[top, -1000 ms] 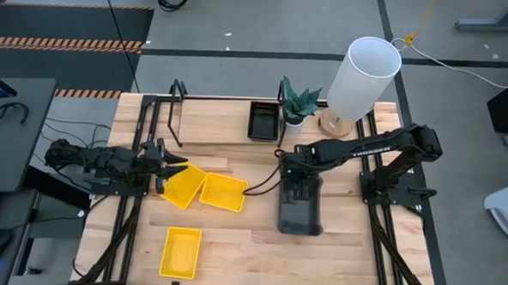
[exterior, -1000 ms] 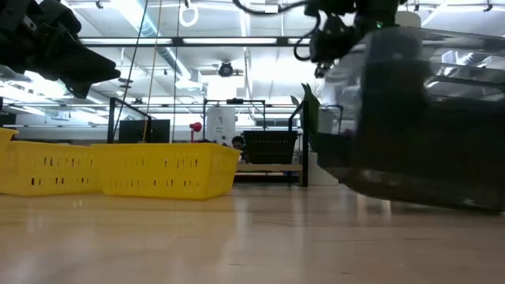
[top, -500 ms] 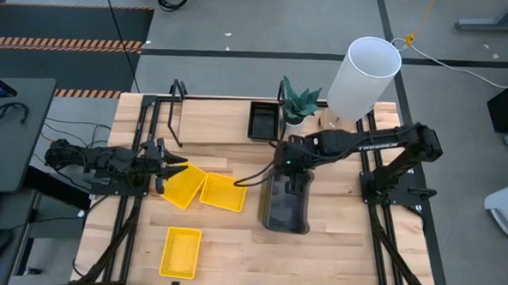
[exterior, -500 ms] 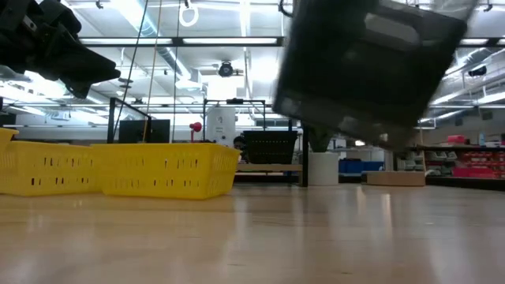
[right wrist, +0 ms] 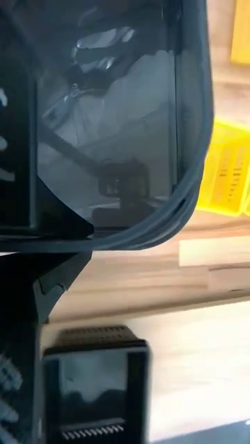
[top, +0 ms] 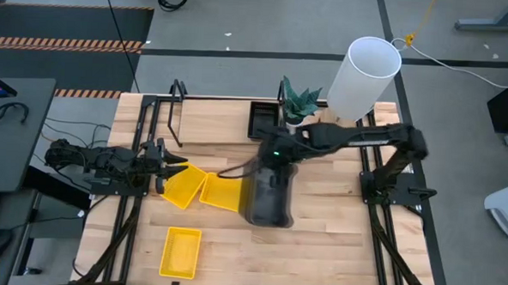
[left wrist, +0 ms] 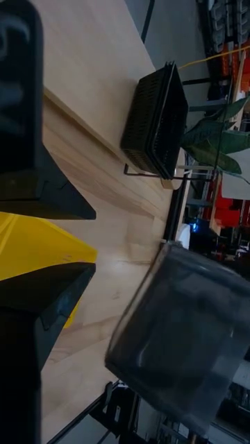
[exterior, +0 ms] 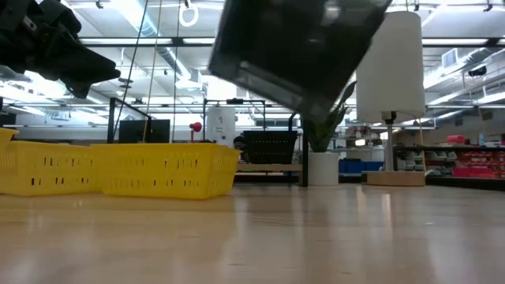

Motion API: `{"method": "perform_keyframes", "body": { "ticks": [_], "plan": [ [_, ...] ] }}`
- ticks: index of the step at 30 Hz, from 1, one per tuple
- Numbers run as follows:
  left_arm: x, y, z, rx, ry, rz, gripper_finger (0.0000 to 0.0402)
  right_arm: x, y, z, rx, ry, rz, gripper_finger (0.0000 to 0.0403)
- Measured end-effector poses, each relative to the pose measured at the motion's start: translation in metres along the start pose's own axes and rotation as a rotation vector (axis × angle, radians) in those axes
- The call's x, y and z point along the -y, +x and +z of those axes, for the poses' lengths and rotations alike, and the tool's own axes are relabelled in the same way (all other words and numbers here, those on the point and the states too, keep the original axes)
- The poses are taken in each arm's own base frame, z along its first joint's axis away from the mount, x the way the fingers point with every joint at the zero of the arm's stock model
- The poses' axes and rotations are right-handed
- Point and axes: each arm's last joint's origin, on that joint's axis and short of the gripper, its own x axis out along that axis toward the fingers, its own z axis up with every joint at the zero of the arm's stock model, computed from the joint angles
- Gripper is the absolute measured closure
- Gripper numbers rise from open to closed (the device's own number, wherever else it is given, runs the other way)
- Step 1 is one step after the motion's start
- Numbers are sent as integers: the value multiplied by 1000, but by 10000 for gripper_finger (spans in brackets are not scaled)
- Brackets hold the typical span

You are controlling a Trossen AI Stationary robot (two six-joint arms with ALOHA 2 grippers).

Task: Stack baskets on shelf by color
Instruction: Put the stacked transparent black bins on the shelf

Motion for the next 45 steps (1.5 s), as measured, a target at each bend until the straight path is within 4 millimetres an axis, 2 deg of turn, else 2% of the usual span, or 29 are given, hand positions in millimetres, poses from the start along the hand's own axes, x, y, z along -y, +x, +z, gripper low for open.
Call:
{"method": "perform_keyframes", "body": {
  "ticks": [9, 16, 21, 33, 45],
  "plan": [
    [0, 0, 0, -1, 1, 0, 285, 36, 18, 52, -34, -49, -44, 384],
    [0, 0, 0, -1, 1, 0, 285, 57, 19, 73, 7, -78, -34, 383],
    [0, 0, 0, -1, 0, 0, 285, 67, 20, 80, 58, -125, -23, 383],
    [0, 0, 0, 0, 0, 0, 285, 114, 20, 82, 162, -181, -22, 383],
    [0, 0, 0, -1, 1, 0, 285, 162, 13, 89, 338, -209, -150, 383]
  ]
}}
